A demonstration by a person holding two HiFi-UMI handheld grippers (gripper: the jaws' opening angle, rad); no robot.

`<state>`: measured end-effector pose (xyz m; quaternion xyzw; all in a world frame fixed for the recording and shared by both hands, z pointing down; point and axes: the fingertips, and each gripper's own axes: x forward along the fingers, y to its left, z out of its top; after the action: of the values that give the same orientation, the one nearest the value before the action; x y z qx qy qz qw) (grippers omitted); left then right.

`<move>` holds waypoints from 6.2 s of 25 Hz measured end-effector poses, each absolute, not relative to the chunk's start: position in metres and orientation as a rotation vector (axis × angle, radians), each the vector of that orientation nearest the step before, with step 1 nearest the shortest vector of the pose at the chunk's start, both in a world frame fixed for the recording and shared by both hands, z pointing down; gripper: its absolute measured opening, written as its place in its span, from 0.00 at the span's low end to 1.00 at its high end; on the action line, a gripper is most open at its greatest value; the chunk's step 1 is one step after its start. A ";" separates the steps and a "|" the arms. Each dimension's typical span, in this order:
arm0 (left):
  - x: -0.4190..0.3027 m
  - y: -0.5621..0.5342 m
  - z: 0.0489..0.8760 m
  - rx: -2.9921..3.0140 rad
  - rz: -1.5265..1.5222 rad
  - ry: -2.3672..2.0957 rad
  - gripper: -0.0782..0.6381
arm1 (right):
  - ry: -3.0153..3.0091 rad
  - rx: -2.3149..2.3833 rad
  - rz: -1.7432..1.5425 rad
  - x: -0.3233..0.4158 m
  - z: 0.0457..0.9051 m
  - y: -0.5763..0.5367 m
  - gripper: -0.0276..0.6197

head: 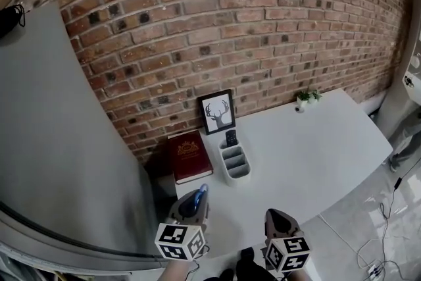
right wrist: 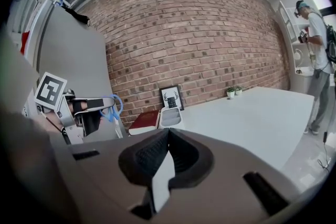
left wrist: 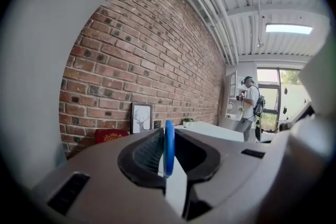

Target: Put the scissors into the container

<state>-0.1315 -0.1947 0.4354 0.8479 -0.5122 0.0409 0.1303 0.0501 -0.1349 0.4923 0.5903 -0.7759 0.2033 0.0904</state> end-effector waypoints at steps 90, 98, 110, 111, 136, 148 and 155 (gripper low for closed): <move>-0.055 -0.391 0.518 2.348 0.332 -1.469 0.18 | -2.284 1.619 0.733 0.099 0.531 -0.213 0.04; -0.056 -0.382 0.517 2.347 0.367 -1.471 0.18 | -2.287 1.617 0.733 0.099 0.529 -0.208 0.04; -0.067 -0.350 0.530 2.294 0.375 -1.462 0.21 | -2.304 1.596 0.731 0.090 0.529 -0.203 0.04; -0.068 -0.346 0.532 2.291 0.376 -1.459 0.21 | -2.306 1.594 0.729 0.090 0.529 -0.203 0.04; -0.111 -0.260 0.553 2.240 0.432 -1.489 0.19 | -2.329 1.525 0.699 0.064 0.527 -0.210 0.04; -0.123 -0.236 0.539 2.227 0.356 -1.508 0.16 | -2.337 1.494 0.690 0.058 0.527 -0.212 0.04; -0.124 -0.229 0.534 2.241 0.364 -1.515 0.16 | -2.374 1.470 0.696 0.053 0.524 -0.213 0.04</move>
<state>-0.1239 -0.2294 0.5342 0.8036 -0.5434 0.1304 0.2048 0.0526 -0.2128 0.5237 0.5063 -0.8179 0.2397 0.1315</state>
